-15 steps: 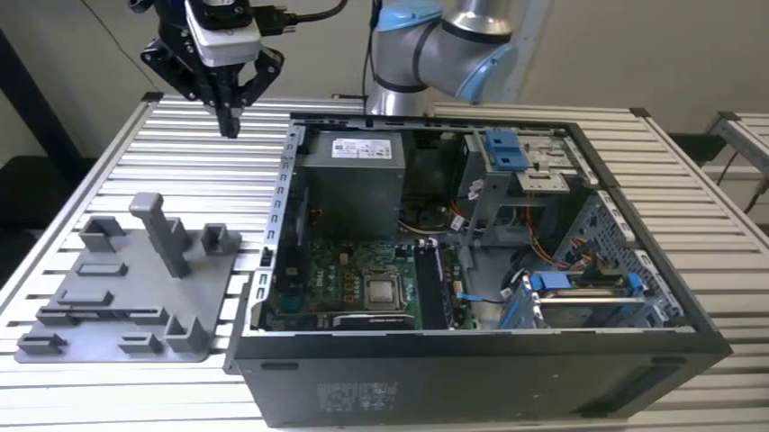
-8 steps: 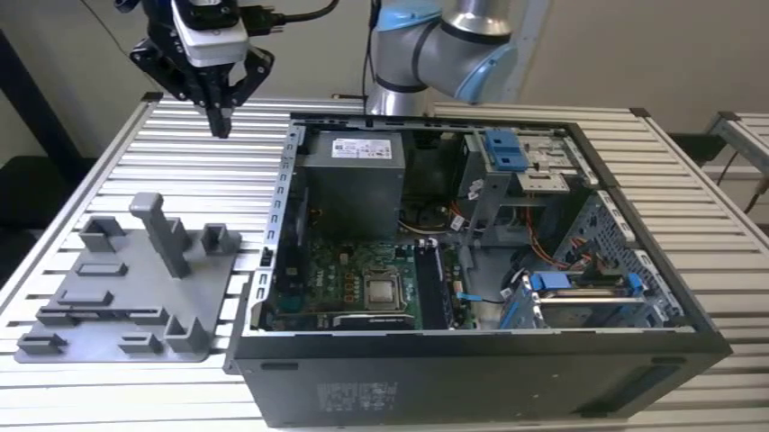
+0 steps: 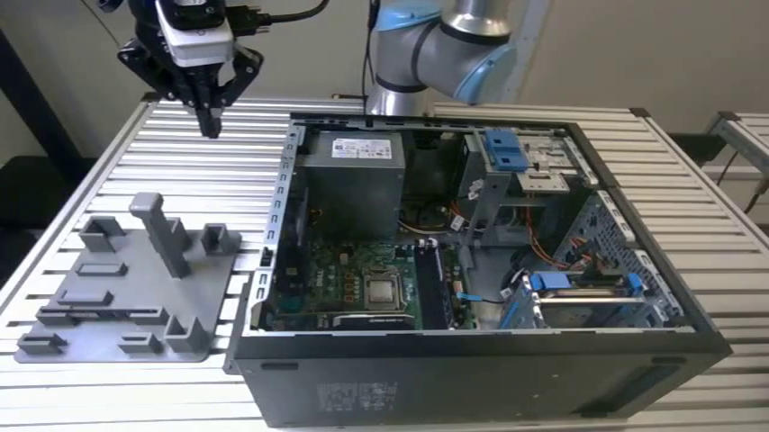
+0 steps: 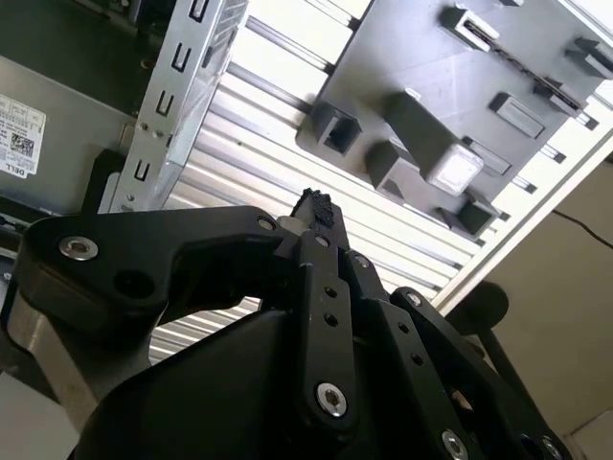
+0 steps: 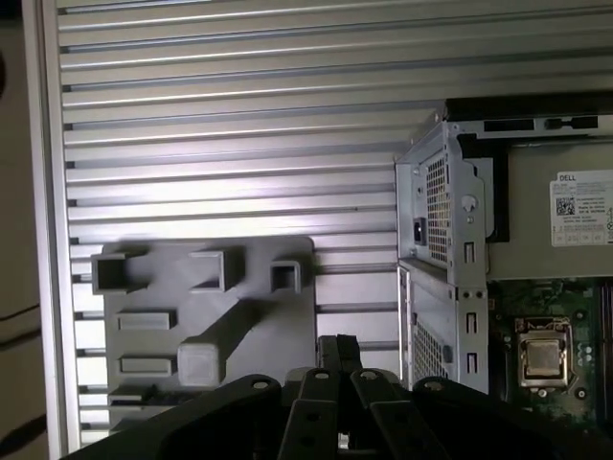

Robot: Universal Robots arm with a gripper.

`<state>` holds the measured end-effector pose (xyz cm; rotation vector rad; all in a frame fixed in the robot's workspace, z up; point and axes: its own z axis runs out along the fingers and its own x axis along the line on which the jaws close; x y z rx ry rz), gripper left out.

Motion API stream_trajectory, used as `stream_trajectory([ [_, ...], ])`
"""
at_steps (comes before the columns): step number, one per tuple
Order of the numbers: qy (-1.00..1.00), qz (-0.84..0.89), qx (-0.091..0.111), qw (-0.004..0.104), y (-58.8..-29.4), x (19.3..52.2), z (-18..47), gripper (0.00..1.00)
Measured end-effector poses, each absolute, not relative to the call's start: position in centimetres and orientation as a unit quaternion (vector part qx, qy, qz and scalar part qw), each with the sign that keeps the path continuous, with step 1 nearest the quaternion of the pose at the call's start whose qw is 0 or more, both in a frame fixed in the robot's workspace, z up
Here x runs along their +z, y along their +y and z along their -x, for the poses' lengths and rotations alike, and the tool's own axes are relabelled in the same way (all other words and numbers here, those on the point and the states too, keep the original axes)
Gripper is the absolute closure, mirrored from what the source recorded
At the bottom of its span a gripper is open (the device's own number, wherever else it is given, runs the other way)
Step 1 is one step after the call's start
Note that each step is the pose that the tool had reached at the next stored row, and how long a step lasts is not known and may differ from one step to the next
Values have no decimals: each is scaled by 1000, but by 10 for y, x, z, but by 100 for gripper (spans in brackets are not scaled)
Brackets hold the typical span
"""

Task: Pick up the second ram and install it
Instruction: 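Reach for the second ram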

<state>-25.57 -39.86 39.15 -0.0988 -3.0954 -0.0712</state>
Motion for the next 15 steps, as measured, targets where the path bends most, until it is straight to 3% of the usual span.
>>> stream_trajectory([
  [15, -999, 32, -23, 24, -399, 391, 276, 89],
])
